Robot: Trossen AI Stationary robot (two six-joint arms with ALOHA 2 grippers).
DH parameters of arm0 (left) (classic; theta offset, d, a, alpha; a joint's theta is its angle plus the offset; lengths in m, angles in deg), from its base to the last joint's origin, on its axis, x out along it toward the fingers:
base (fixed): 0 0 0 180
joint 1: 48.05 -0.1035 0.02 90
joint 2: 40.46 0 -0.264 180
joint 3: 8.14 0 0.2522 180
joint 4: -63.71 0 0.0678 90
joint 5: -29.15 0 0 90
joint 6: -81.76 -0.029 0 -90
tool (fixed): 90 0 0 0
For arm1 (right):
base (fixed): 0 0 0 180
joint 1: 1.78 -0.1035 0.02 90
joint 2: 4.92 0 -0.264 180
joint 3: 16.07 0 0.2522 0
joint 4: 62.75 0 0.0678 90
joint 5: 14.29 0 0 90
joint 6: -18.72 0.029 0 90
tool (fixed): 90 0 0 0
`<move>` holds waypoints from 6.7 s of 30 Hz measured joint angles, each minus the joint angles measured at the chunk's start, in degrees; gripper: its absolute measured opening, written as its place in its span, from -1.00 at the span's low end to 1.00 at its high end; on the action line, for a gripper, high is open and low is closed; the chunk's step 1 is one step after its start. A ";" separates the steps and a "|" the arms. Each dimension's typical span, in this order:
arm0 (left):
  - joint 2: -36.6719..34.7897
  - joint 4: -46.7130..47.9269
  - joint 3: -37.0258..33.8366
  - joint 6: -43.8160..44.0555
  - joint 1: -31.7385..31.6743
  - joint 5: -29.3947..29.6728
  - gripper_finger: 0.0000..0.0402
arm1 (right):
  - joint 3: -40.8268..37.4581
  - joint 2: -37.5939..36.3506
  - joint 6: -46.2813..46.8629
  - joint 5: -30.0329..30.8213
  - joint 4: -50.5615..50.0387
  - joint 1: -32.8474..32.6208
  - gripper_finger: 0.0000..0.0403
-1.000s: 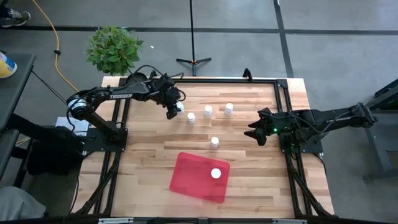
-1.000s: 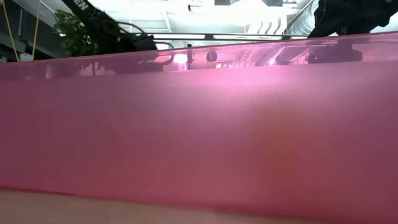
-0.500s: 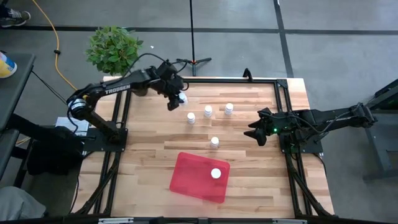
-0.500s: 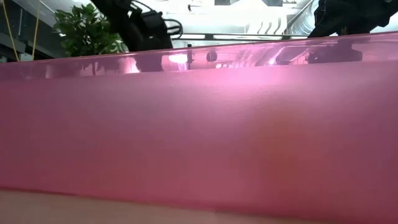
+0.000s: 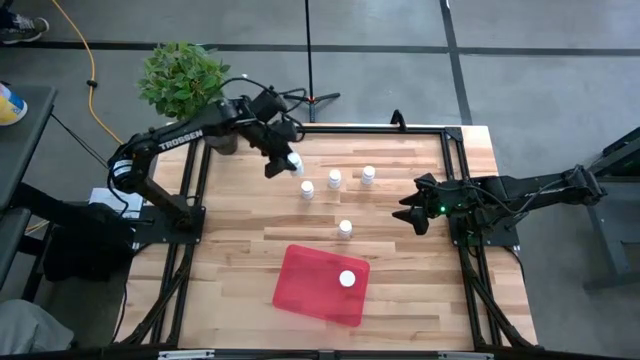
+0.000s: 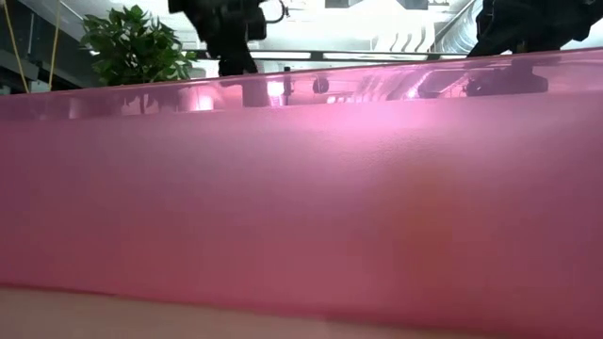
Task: Pick and place pill bottles into a basket
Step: Put the white medicine bottle into the red container
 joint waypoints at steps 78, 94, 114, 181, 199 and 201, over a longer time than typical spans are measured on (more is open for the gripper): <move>25.65 -38.28 0.25 45.91 56.52 35.27 0.08 | -0.02 0.00 -4.93 -9.54 8.89 -0.04 0.45; 30.12 -37.59 0.21 48.72 56.12 34.55 0.08 | 0.03 0.00 -8.71 -10.43 9.51 -0.04 0.45; 31.08 -38.52 0.27 48.08 54.64 30.12 0.09 | 0.04 0.00 -9.84 -10.51 9.49 -0.02 0.45; 24.44 14.97 17.09 20.44 24.09 37.09 0.46 | 0.02 0.02 -6.59 -13.70 8.63 -0.02 0.45; 23.88 11.43 17.04 20.09 8.29 17.00 0.46 | 0.02 0.01 -5.25 -15.26 8.63 -0.02 0.45; 24.27 11.26 17.06 21.32 8.01 18.68 0.46 | 0.02 0.00 -5.25 -15.19 8.63 -0.02 0.45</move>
